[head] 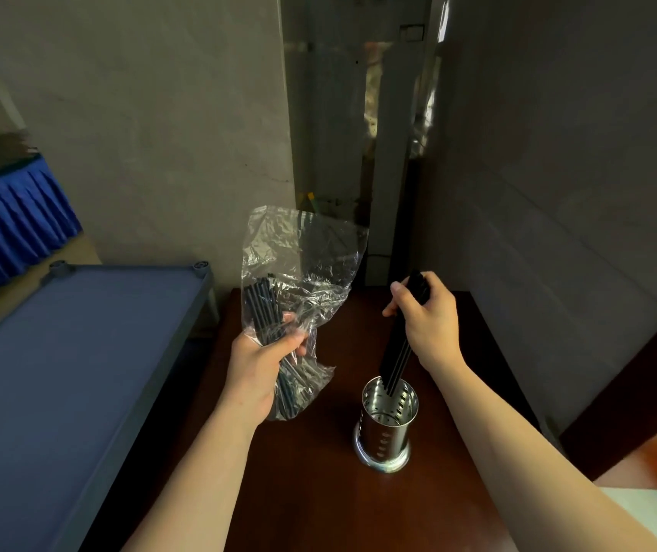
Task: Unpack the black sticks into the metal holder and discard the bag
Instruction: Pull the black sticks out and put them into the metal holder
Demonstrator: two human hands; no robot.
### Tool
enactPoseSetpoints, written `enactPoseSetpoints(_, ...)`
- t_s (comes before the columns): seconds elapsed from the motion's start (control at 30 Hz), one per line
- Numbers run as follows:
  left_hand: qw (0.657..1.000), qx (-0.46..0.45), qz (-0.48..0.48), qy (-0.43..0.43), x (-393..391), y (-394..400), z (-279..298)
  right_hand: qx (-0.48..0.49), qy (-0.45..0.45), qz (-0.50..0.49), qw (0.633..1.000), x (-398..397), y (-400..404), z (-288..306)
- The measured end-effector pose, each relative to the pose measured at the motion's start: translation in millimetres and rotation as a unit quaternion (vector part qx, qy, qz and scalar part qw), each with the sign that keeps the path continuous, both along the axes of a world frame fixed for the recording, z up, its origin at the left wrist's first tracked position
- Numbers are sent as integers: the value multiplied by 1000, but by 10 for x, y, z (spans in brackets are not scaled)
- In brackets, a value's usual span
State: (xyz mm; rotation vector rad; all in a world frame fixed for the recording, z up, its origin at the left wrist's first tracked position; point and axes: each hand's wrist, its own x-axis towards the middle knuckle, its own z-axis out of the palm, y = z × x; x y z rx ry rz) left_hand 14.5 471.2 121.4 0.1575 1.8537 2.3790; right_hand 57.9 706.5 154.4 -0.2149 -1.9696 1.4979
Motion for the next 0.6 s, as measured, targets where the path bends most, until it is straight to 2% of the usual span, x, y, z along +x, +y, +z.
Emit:
enactPoseSetpoints(0.37,1000,-8,30,-4,76,-96,-6,17,-41,-8,999,-2,62,-759)
enactPoseSetpoints(0.6,999,0,51,-10,113,-135,-19,38,-88,31,995,60,72,-1188)
